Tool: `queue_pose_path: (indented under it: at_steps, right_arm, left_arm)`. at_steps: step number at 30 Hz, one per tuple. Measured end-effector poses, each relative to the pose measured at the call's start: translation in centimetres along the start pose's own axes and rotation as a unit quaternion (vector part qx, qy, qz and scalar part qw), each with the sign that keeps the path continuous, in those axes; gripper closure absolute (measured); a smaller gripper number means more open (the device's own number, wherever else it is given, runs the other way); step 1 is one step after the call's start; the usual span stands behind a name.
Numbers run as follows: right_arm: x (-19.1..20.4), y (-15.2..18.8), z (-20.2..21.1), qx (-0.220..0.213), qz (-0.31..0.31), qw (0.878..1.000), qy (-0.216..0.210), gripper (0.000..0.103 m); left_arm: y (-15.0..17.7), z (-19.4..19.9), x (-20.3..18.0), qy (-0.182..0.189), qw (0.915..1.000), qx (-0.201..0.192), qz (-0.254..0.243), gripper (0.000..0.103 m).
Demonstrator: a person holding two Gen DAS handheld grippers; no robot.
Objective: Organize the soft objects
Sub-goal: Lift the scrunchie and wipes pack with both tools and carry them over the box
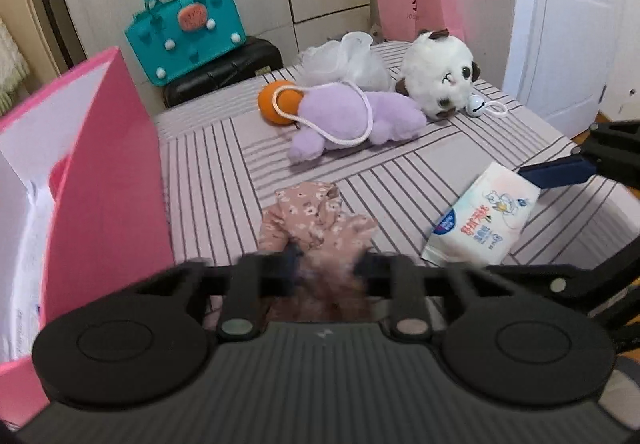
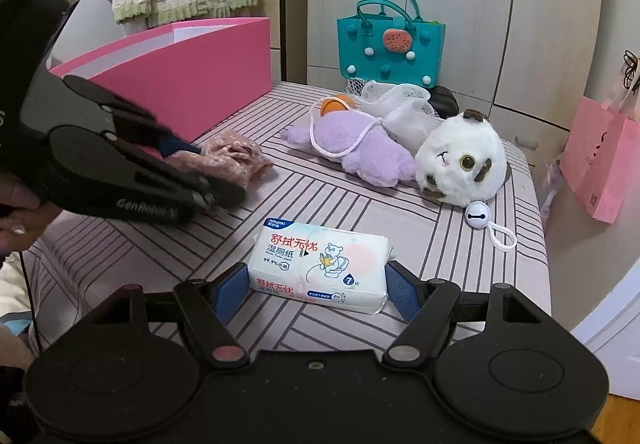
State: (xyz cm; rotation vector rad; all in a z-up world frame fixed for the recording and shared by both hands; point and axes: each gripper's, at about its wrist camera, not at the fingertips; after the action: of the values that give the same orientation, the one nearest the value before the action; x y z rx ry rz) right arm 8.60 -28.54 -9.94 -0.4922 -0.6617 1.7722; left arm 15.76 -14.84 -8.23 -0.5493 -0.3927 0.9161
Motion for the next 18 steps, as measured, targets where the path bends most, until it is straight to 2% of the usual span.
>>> queue_pose_path:
  at_steps: [1, 3, 5, 8, 12, 18]
  right_arm:
    - [0.0, 0.0, 0.0, 0.000, 0.000, 1.000, 0.001, 0.025]
    - [0.1, -0.2, -0.1, 0.001, -0.001, 1.000, 0.000, 0.025]
    - [-0.1, -0.3, 0.0, -0.002, -0.021, 1.000, 0.004, 0.025]
    - [-0.3, -0.5, 0.4, -0.009, -0.040, 0.999, 0.011, 0.025]
    - [-0.4, -0.7, 1.0, 0.000, -0.046, 0.999, 0.000, 0.025]
    - [0.5, -0.5, 2.0, 0.021, -0.039, 0.999, -0.020, 0.025]
  left_arm:
    - [0.1, 0.1, 0.1, 0.006, 1.0000, -0.002, 0.003, 0.089]
    - [0.1, 0.3, 0.1, 0.007, 0.9999, -0.007, 0.011, 0.089]
    - [0.2, 0.8, -0.1, -0.009, 0.9997, -0.020, 0.006, 0.090]
    - [0.2, 1.3, 0.4, 0.014, 0.9998, -0.009, 0.014, 0.090]
    - [0.6, 2.4, 0.4, 0.003, 0.9999, -0.013, 0.001, 0.090]
    - [1.4, 4.3, 1.3, 0.052, 0.9986, 0.012, -0.001, 0.090]
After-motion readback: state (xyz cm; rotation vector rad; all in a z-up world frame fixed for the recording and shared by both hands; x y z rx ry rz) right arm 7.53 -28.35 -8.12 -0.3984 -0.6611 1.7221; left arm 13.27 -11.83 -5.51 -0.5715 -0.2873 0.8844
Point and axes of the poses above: each gripper's, at about its wrist camera, not at the fingertips, and z roughly against the way its jaws point, x to its left, y to its underside, and after that the axes turned 8 degrees about x, right-handed
